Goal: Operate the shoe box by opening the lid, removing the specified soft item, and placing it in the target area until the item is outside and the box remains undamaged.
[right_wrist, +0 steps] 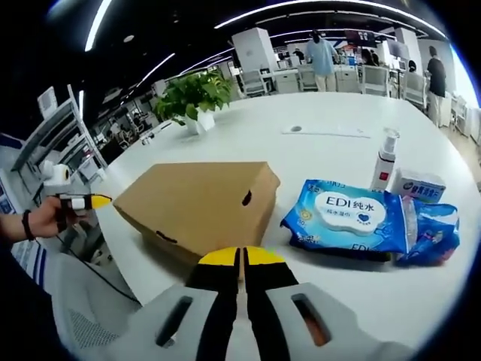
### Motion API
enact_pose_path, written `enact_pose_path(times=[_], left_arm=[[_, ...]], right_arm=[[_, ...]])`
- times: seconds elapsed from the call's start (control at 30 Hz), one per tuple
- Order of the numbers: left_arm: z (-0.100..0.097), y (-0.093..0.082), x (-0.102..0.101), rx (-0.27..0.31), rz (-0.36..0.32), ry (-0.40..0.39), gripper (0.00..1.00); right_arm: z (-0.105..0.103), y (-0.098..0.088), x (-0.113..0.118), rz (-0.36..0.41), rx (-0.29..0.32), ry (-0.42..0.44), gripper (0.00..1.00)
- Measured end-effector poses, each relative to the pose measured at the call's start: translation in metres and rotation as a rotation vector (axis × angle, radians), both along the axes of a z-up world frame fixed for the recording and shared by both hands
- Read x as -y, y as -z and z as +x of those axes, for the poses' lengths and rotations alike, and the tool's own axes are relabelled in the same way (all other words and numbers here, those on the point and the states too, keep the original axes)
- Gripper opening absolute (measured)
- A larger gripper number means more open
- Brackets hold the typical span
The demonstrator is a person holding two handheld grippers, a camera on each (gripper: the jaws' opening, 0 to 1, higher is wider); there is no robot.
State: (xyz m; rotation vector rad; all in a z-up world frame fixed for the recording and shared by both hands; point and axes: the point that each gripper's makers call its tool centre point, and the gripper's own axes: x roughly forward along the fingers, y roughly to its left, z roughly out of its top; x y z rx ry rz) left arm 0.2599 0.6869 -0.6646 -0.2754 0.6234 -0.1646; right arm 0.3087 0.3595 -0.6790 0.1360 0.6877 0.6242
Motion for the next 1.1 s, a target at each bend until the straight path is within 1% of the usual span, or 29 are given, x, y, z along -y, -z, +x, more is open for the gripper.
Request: enact_pose_path(times=[0.03,0.1,0.17,0.2,0.27,0.33,0.47,0.53,0.6,0.7,0.77,0.8,0.83,0.87,0.97,1.1], left_arm=[[0.002,-0.002,0.001,0.004,-0.013,-0.003,0.17],[0.006,-0.003,0.004,0.006,-0.036,0.005,0.2],[0.01,-0.004,0.012,0.006,-0.067,0.031,0.23],[0.011,-0.001,0.017,-0.005,-0.079,0.048,0.24],[0.013,0.003,0.02,-0.018,-0.068,0.058,0.26],[0.014,0.008,0.023,-0.032,-0.074,0.062,0.27],[0.014,0.015,0.027,-0.054,-0.069,0.071,0.26],[0.013,0.018,0.028,-0.064,-0.065,0.081,0.26],[0.014,0.02,0.03,-0.068,-0.08,0.094,0.24],[0.014,0.026,0.031,-0.085,-0.064,0.11,0.23],[0.014,0.031,0.031,-0.1,-0.055,0.119,0.23],[0.013,0.032,0.031,-0.104,-0.054,0.121,0.23],[0.014,0.031,0.03,-0.101,-0.069,0.113,0.23],[0.015,0.031,0.03,-0.106,-0.076,0.113,0.23],[0.018,0.031,0.029,-0.108,-0.083,0.114,0.23],[0.029,0.03,0.029,-0.105,-0.08,0.108,0.23]], right_arm=[[0.0,-0.005,-0.005,0.035,-0.006,-0.004,0.06],[0.0,-0.008,-0.012,0.078,-0.018,-0.012,0.13],[0.001,-0.013,-0.019,0.124,-0.021,-0.014,0.19],[0.001,-0.013,-0.021,0.128,-0.025,-0.017,0.22],[0.0,-0.01,-0.027,0.141,-0.045,-0.025,0.29],[-0.001,-0.007,-0.03,0.141,-0.054,-0.025,0.33],[-0.004,0.004,-0.029,0.124,-0.08,-0.016,0.3],[-0.006,0.012,-0.029,0.099,-0.1,-0.021,0.28],[-0.008,0.016,-0.03,0.097,-0.107,-0.024,0.27],[-0.009,0.02,-0.034,0.108,-0.123,-0.026,0.22],[-0.01,0.027,-0.034,0.084,-0.133,-0.021,0.22],[-0.009,0.026,-0.034,0.097,-0.136,-0.014,0.22],[-0.007,0.026,-0.033,0.121,-0.145,0.008,0.22],[-0.008,0.026,-0.032,0.123,-0.155,0.008,0.22],[-0.006,0.027,-0.033,0.123,-0.151,0.0,0.22],[0.004,0.026,-0.035,0.116,-0.155,0.004,0.22]])
